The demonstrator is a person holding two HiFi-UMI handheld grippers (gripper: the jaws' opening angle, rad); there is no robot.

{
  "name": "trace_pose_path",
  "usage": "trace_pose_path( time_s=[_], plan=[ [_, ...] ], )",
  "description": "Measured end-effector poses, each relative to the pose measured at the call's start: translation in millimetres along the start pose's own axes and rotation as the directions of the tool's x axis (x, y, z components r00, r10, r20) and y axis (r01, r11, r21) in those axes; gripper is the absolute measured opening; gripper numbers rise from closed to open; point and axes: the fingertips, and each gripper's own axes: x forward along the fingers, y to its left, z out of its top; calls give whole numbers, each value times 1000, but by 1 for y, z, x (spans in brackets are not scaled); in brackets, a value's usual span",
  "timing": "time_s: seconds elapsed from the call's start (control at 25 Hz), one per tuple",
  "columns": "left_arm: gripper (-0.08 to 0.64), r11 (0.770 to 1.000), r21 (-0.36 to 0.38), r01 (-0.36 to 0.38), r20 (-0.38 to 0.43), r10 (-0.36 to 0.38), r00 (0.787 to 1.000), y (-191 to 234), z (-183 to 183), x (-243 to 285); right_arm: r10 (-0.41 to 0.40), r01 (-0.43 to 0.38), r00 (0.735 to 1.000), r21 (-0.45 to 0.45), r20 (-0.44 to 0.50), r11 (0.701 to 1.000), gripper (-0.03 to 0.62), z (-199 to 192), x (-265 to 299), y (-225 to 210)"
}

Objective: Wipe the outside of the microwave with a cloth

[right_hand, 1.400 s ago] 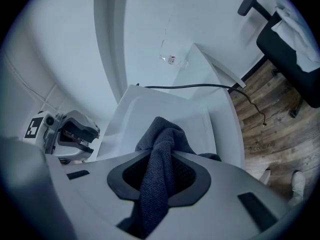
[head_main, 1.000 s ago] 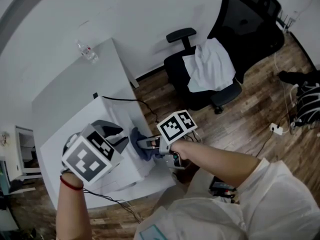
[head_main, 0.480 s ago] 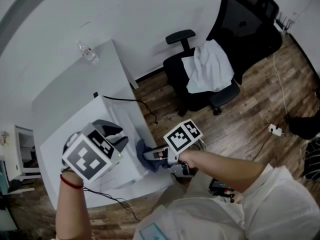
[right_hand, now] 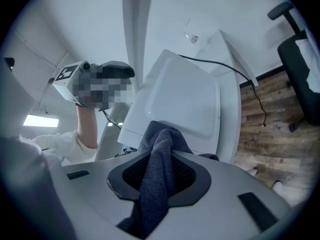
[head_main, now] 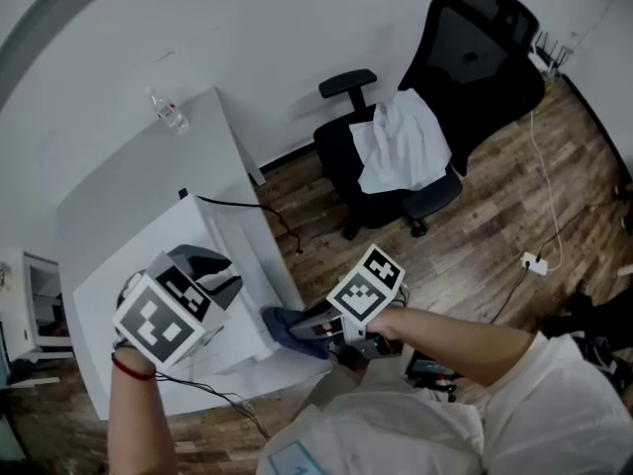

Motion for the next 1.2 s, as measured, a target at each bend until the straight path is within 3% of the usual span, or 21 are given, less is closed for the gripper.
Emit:
trace_pose_path(
  time_s=[0.2, 0.32, 0.44, 0.56, 0.68, 0.8, 0.92, 1.04, 1.12, 1.2],
  plan=[
    [94, 999, -48, -26, 63, 29, 998, -3, -2, -14, -51, 57, 998, -153, 41, 987, 94, 31, -20, 20],
    [94, 992, -102, -71, 130, 84, 988, 1, -1, -26, -90, 100, 995, -253, 51, 962, 94, 48, -29, 35],
    [81, 975, -173, -141, 215, 177, 960, 10, 3, -42, -136, 151, 988, -363, 68, 919, 94, 65, -33, 51],
    [62, 945, -257, -200, 298, 275, 914, 18, 5, -59, -161, 185, 983, -438, 93, 880, 95, 81, -36, 66],
    [45, 900, -361, -244, 378, 381, 844, 26, 2, -76, -193, 229, 973, -528, 123, 818, 95, 94, -36, 78],
    [37, 836, -474, -276, 426, 492, 759, 32, -10, -94, -192, 242, 970, -592, 147, 769, 95, 106, -28, 90],
    [35, 764, -564, -313, 463, 607, 646, 35, -23, -117, -150, 239, 970, -642, 191, 729, 95, 118, -19, 107],
    [35, 700, -638, -321, 496, 692, 524, 36, -30, -140, -57, 240, 959, -682, 279, 691, 95, 134, -18, 129],
    [35, 688, -655, -314, 517, 710, 477, 33, -31, -145, 0, 235, 949, -706, 316, 668, 95, 142, -21, 141],
    [35, 694, -650, -310, 539, 708, 457, 29, -30, -145, 19, 233, 949, -739, 316, 632, 95, 147, -25, 149]
  ],
)
